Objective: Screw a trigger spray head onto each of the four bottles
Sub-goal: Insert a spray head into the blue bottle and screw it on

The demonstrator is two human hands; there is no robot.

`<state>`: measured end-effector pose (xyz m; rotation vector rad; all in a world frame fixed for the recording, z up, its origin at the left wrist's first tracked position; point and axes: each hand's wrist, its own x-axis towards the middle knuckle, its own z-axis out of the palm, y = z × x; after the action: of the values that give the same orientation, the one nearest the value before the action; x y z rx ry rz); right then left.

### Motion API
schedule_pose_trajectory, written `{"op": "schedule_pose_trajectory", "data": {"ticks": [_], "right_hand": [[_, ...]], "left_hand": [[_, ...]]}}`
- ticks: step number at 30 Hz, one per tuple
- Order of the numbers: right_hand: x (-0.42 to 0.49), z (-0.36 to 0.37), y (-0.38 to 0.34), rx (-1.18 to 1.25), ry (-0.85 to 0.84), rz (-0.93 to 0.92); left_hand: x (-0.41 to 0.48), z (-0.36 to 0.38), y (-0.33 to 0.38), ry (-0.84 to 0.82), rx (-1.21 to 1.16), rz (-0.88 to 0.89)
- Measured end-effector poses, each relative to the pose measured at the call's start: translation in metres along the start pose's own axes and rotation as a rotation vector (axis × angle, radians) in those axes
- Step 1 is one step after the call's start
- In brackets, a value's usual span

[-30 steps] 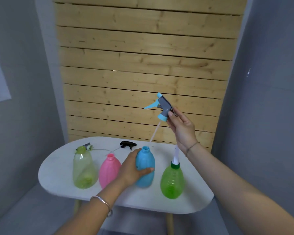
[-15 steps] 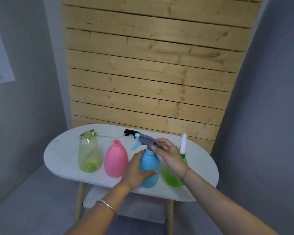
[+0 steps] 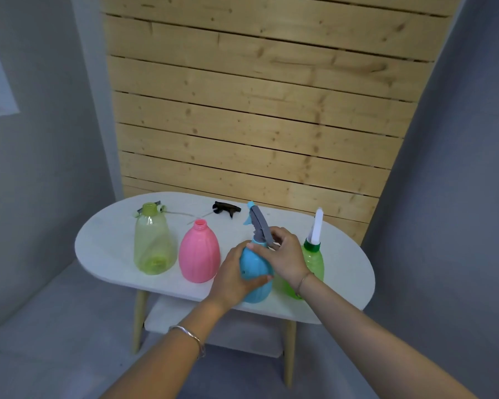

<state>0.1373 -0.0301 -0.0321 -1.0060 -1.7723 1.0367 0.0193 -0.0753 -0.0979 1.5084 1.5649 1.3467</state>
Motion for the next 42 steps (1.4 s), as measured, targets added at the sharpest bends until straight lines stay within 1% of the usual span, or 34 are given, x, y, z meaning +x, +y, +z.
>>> {"op": "schedule_pose_trajectory", "data": {"ticks": [3,6,8,12,15,18,20,22,25,32,34,37,40,42], "right_hand": [[0.000,0.001,-0.004,-0.056,-0.032,-0.014],[-0.005,-0.002,-0.007,-0.019,-0.095,0.006],[-0.009,-0.004,-0.007,-0.027,-0.083,0.004],[-0.015,-0.012,-0.004,-0.116,-0.069,0.006],[-0.017,-0.018,-0.008,-0.115,0.021,0.012],[-0.015,-0.022,-0.017,-0.142,0.136,-0.108],[-0.011,-0.025,-0.023,-0.177,0.157,-0.164],[-0.008,-0.028,-0.030,-0.181,0.082,-0.131],[-0.007,-0.030,-0.038,-0.075,-0.043,-0.021],[-0.016,-0.037,-0.047,0.147,-0.029,0.018],[-0.014,-0.039,-0.046,0.140,-0.013,0.012],[-0.010,-0.039,-0.040,0.048,0.021,-0.009],[-0.004,-0.038,-0.035,-0.060,-0.054,0.011],[-0.002,-0.035,-0.034,-0.031,-0.108,0.040]], "left_hand": [[-0.001,-0.001,0.000,-0.011,-0.015,-0.012],[-0.001,-0.002,0.002,-0.011,-0.028,-0.010],[-0.001,-0.001,0.003,-0.011,-0.018,-0.017],[-0.002,-0.001,0.006,-0.006,-0.005,-0.028],[-0.002,-0.002,0.007,-0.008,-0.006,-0.032],[-0.002,-0.003,0.008,-0.008,-0.001,-0.033],[-0.002,-0.004,0.010,-0.013,0.012,-0.038],[-0.002,-0.004,0.011,-0.021,0.026,-0.046],[-0.002,-0.004,0.011,-0.023,0.038,-0.047],[-0.002,-0.002,0.011,-0.016,0.033,-0.051],[-0.002,-0.003,0.011,-0.016,0.034,-0.052],[-0.001,-0.003,0.011,-0.020,0.041,-0.048],[-0.001,-0.003,0.011,-0.019,0.057,-0.048],[-0.001,-0.003,0.011,-0.016,0.061,-0.047]]}}
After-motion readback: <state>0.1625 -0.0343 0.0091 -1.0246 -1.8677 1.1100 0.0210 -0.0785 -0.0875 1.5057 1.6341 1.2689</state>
